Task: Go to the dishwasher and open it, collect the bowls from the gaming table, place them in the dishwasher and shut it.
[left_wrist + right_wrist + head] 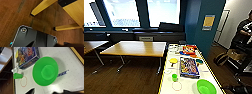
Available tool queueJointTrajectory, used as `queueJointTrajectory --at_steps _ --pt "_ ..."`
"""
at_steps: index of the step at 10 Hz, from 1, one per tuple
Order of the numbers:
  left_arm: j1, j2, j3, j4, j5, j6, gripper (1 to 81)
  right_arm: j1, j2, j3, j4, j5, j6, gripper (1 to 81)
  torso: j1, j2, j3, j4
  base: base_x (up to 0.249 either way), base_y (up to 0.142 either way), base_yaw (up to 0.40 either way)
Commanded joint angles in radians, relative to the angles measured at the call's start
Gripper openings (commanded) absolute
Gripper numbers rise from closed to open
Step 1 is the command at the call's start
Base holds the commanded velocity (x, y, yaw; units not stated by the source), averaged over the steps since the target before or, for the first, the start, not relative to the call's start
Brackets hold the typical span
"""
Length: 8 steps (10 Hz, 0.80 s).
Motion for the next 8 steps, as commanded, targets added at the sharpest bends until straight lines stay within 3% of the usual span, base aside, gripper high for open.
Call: queueJointTrajectory --at_steps 1,8 --pt "-0.055 -0.03 0.002 0.004 0.037 -0.001 81.1 0.135 0.018 -0.056 0.056 -0.056 0.0 81.1 0.0 0.0 0.0 0.0 0.0 0.0 0.0" --pt "-0.057 -0.023 -0.005 0.007 0.037 -0.001 81.1 -0.016 0.241 -0.262 0.056 -0.04 -0.013 81.1 0.0 0.0 -0.001 0.0 0.0 0.0 0.0"
